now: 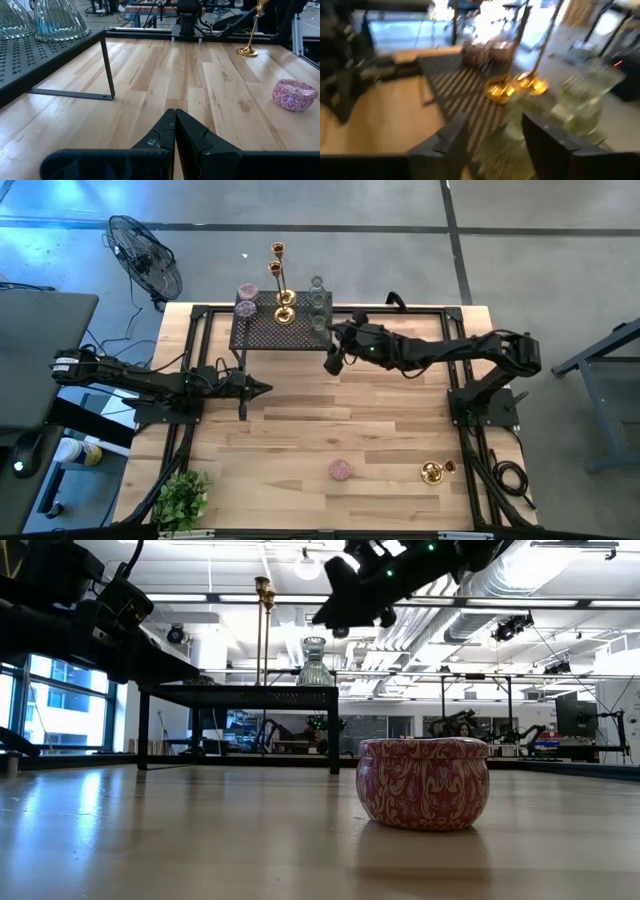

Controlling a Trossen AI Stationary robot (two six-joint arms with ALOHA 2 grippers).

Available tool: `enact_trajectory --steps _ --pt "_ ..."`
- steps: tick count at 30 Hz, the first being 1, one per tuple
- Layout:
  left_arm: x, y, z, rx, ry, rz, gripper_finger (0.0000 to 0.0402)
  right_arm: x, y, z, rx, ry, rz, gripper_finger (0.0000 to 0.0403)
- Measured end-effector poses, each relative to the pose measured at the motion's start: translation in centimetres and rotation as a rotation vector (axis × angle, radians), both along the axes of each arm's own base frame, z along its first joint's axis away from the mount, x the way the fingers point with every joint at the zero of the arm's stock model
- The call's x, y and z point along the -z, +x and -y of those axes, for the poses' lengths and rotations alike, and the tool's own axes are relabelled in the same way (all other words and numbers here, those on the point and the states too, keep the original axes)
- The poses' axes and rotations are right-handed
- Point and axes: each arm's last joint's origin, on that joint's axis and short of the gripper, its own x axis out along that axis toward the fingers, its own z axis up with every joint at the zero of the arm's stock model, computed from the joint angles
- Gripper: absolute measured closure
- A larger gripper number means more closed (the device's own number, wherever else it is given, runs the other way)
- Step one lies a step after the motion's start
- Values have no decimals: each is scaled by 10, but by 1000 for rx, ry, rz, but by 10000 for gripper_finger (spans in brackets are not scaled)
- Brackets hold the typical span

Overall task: Pick & Place candle stick holders
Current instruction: Put the green glass candle holder on the shelf aligned with the other green glass candle holders, then put the gold candle holder on the shelf aligned with the other gold candle holders

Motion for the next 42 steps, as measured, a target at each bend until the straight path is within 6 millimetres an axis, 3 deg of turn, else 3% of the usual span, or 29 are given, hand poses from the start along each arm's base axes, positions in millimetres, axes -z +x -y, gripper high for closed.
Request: enact_trajectory --steps 7,9,16,25,35,42 --pt "0 0 0 0 0 0 399 32 -1 0 -27 75 -112 373" --pt "0 0 0 0 0 0 399 38 0 4 -30 84 -121 394" --pt "0 0 0 -2 0 0 399 47 5 14 -28 96 -104 368" --pt "0 0 0 -3 0 0 399 46 4 21 -12 97 -88 400" --pt "0 0 0 -4 1 0 399 46 1 30 -16 134 -66 399" --pt "0 0 0 -4 1 0 399 36 -1 21 -46 114 -58 402"
